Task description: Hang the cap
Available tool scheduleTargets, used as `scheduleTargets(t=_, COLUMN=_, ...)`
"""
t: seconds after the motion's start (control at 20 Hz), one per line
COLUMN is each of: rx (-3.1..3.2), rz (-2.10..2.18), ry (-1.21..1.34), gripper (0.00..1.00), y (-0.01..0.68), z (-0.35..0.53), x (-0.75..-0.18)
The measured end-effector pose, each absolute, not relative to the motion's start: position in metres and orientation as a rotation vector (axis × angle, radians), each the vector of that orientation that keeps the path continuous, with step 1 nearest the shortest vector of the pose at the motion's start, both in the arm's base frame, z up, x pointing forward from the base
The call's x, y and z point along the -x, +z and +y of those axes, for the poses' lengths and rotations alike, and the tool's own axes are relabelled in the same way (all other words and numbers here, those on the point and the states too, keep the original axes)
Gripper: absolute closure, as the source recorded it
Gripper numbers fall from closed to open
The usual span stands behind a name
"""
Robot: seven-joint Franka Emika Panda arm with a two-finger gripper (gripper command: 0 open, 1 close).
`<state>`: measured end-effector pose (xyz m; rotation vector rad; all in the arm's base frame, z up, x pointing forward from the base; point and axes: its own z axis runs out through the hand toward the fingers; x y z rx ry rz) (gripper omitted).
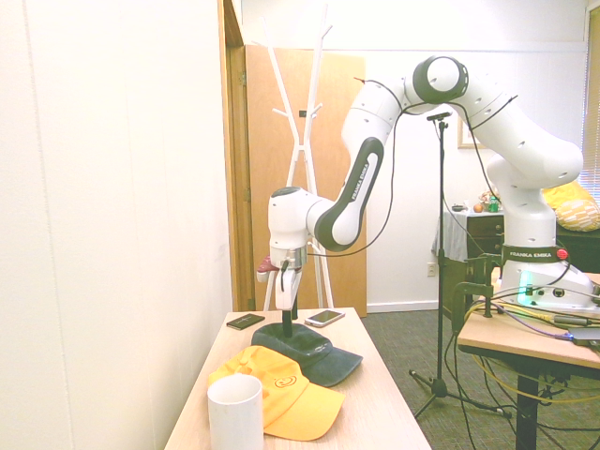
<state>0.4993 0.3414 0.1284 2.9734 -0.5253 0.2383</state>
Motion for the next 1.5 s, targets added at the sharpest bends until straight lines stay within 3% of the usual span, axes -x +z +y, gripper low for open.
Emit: scheduleTargets(t=1.5, rx=-2.984, rz=-0.496, ry=0.214, gripper=1.00, y=0.140, z=0.344, x=-0.506)
